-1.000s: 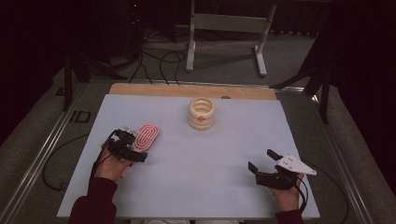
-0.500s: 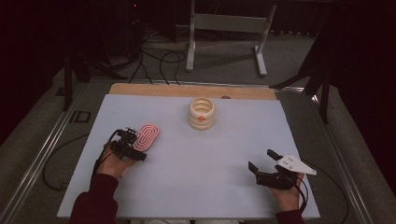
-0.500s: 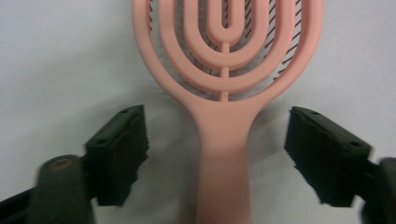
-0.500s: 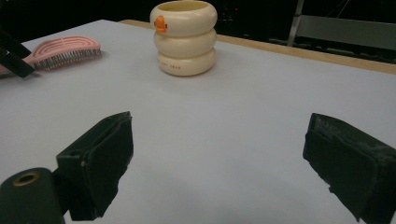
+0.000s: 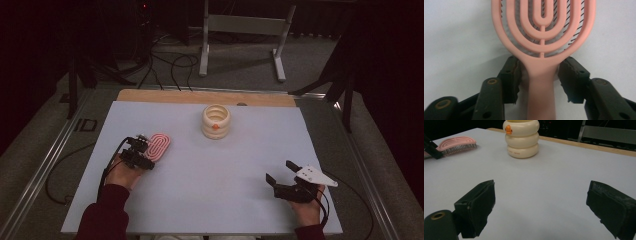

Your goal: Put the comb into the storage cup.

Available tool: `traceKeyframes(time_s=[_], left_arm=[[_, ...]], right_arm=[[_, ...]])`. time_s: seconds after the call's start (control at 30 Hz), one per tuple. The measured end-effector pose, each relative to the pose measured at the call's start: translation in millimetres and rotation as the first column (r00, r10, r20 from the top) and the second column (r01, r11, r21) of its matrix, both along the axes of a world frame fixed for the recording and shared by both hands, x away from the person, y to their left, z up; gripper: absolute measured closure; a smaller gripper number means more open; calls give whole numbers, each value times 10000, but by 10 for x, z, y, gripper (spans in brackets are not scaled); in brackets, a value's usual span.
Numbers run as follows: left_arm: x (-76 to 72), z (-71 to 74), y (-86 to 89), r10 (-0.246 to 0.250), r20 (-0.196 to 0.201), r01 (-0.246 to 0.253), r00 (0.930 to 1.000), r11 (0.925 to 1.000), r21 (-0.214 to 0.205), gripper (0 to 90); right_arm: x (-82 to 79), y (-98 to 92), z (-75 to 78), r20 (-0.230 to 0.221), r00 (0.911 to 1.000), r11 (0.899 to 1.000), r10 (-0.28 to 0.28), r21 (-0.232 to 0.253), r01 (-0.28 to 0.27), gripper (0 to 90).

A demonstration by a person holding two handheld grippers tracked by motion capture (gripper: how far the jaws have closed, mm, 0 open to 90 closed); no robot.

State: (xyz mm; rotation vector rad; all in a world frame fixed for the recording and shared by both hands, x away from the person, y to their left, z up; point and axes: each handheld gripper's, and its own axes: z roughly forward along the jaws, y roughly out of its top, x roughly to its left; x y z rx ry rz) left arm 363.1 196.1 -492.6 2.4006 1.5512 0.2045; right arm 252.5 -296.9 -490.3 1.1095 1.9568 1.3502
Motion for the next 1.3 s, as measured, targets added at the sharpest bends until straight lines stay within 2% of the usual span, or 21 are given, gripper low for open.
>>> traceKeyframes(time_s=[0.3, 0.67, 0.73, 0.97, 1.3], left_arm=[[58, 21, -28, -129, -517, 143, 9986, 9996, 263, 605], [44, 34, -27, -399, -567, 423, 9976, 9983, 411, 674], [35, 37, -31, -448, -494, 471, 9978, 9977, 477, 698], [19, 38, -30, -431, -266, 444, 9987, 9976, 532, 702], [-33, 107, 1, -530, 329, 528, 9981, 9986, 67, 703]], right_arm=[[6, -1, -9, -43, 10000, 10000, -12, -52, 12, 86], [10, -3, -15, -101, 9999, 9999, -49, -91, 49, 86], [9, -4, -15, -108, 9999, 9999, -56, -98, 55, 86], [10, -6, -15, -116, 9999, 9999, -61, -115, 59, 86], [11, -4, -16, -120, 9999, 9999, -43, -128, 41, 86]])
